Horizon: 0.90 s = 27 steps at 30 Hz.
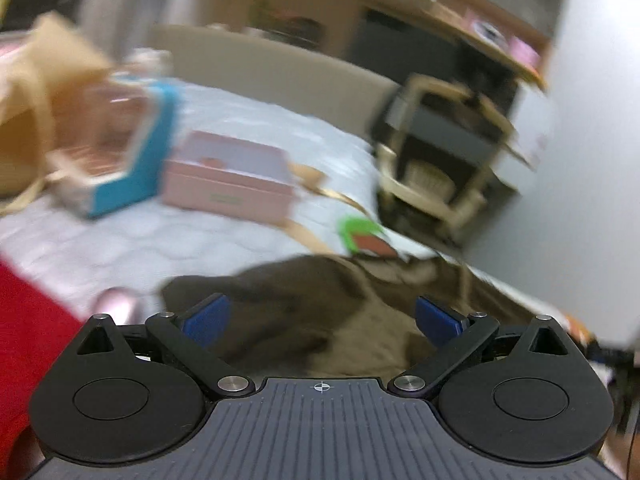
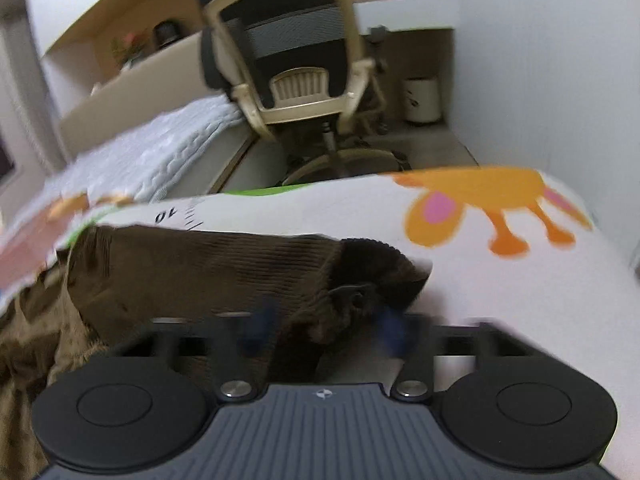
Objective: Fold clothes
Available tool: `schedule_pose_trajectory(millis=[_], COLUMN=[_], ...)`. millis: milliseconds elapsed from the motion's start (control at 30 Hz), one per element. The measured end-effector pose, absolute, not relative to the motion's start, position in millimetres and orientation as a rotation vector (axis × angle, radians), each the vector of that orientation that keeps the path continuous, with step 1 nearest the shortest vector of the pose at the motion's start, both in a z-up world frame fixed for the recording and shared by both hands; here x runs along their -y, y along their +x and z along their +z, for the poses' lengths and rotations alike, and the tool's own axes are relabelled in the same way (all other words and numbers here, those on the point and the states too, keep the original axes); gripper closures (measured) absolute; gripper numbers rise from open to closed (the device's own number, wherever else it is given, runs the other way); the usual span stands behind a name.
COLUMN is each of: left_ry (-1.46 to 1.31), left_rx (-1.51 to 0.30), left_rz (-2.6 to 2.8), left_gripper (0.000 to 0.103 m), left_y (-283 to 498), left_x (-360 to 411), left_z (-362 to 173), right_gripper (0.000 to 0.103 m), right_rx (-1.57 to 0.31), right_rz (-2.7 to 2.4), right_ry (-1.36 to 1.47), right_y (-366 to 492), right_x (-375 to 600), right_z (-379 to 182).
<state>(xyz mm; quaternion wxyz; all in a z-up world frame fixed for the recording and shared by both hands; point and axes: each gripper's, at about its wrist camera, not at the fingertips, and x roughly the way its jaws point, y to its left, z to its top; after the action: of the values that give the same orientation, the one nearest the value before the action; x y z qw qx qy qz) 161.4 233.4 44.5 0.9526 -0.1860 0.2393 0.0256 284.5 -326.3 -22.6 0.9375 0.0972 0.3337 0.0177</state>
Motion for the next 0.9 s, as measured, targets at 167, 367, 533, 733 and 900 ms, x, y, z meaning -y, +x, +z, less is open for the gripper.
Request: schedule_pose_trajectory(millis=[167, 367, 533, 733, 900], left_ry=[-0.472, -0.485, -0.342, -0.163, -0.153], left_rx=[-0.397, -0.373, -0.401, -0.468, -0.52], left_rz=[0.207, 0.202, 0.119, 0.007, -0.009], left_gripper=[0.001, 0.0, 0.0, 0.0, 0.0], left_y=[146.5, 156.6, 164.8, 174.6, 198.7], left_x=[-266.5, -266.6, -245.3, -217.8, -214.9], left_z=[49.0, 37.1, 23.8, 9.3, 0.0], right_gripper=[0.09, 0.09, 0.09, 0.061, 0.04], right_rx=[-0.39, -0.28, -0.353, -0.57, -0.538], right_rz=[-0.043, 0.273, 0.584, 0.818, 0.848], right_ry=[-0.012, -0.16, -0.205, -0.27, -0.173], right_y=[303.5, 322.5, 330.9, 350.4, 344.0], right_x=[304.0, 178.0, 49.8, -44.4, -25.5], right_z=[64.2, 148.2, 138.0, 80.3, 89.6])
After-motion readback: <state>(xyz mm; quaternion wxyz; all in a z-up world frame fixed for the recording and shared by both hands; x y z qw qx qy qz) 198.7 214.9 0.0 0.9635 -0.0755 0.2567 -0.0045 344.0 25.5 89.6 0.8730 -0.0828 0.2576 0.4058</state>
